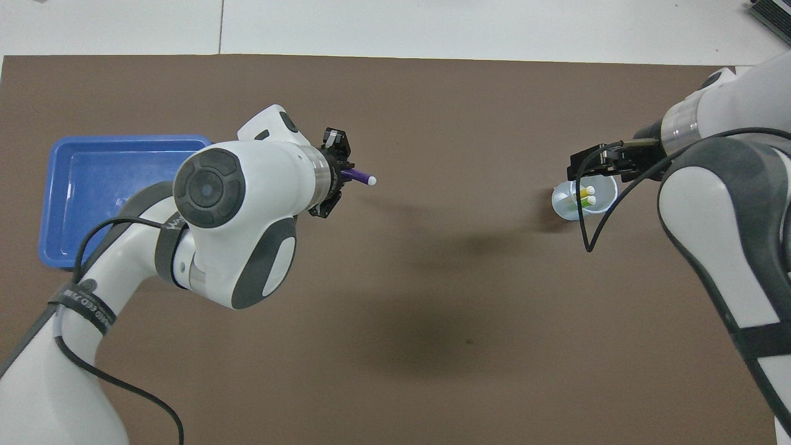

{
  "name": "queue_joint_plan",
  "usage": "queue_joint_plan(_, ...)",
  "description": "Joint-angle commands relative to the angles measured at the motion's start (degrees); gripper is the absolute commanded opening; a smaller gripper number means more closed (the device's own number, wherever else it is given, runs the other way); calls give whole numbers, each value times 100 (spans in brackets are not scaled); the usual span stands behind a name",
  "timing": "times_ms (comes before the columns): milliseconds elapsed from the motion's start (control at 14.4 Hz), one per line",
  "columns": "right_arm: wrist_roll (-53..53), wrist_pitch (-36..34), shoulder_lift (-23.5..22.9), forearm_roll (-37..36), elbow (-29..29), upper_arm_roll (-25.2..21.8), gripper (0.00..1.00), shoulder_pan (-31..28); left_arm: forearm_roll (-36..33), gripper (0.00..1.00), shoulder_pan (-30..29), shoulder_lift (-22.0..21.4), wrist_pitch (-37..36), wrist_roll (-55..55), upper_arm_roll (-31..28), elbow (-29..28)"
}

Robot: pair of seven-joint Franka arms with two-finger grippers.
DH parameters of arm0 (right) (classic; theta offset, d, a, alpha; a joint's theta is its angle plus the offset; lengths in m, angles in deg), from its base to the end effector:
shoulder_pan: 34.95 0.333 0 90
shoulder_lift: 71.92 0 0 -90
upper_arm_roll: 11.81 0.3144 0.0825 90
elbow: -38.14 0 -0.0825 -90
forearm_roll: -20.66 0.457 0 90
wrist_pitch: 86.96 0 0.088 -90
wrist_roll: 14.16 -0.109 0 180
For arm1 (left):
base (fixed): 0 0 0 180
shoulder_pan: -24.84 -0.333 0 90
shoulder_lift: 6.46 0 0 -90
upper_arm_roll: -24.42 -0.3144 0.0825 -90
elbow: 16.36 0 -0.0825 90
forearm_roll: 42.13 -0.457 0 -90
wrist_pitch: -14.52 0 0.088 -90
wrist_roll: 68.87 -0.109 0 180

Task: Right arm passes pens to left for tray arrangement
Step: 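Carry the purple pen to the tray while the right gripper returns, then lower the purple pen into the tray while the right gripper grasps the yellow pen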

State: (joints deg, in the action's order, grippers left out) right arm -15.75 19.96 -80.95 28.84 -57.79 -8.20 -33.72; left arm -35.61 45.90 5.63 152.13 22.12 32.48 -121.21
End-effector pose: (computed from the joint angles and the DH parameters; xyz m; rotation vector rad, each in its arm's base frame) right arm 0.6823 0.0669 0.4874 -2.9924 -0.0247 -0.0390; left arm 0.6238 -0.3432 0.4202 2.3154 1.5143 0.1076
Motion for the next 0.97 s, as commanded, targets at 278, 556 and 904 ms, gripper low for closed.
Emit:
queue_joint_plan(278,765,1145,103,-519,-917,61,100,-289,640,0,-1173,-189,-1499,-3786,46,210)
queue_joint_plan(556,783,1506,173,-519,-1410,70,90,-237,631,0,-1639,-242,-1736,-5481,2,158)
queue_joint_plan(904,775,2069,-90,-519,-1446,70,72,-202,239,0,-2158,-330,-1886,-7963,-25,-44)
